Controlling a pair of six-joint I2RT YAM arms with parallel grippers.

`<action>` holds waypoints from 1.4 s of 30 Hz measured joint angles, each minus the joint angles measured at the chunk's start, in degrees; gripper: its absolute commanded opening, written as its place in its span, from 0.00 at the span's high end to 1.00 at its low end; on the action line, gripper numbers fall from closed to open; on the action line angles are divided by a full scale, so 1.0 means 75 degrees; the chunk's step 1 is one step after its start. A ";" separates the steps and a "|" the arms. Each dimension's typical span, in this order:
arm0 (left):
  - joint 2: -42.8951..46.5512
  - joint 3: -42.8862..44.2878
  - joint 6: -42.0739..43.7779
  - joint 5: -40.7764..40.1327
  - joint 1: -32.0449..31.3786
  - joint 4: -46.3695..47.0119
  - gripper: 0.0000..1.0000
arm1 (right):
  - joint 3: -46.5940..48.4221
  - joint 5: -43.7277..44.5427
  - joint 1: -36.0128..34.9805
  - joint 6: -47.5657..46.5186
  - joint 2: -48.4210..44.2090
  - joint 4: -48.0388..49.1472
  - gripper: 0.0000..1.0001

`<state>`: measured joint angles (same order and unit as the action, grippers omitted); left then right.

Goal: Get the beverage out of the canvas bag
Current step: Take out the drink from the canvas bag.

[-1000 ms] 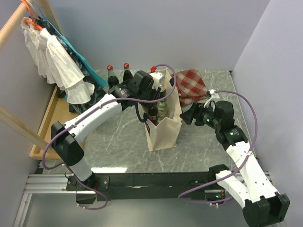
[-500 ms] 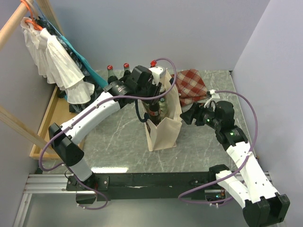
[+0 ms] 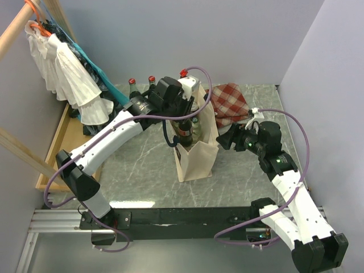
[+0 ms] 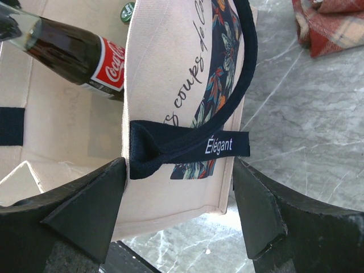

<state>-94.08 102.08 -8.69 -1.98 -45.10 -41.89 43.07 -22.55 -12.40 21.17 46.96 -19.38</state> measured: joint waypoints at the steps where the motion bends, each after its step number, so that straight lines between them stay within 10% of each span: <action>1: 0.0026 0.0000 0.0000 -0.0029 0.0000 -0.0003 0.99 | 0.0000 0.0003 0.0000 0.0000 0.0000 0.0000 0.19; 42: 0.1303 0.0391 -0.0230 0.0166 -0.0020 -0.0012 0.99 | 0.0000 0.0122 0.0000 0.0032 -0.0055 -0.0119 0.18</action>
<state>-84.31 105.01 -10.41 -0.73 -45.25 -41.98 43.07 -21.63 -12.40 21.41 46.54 -20.27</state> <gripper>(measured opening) 0.377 0.815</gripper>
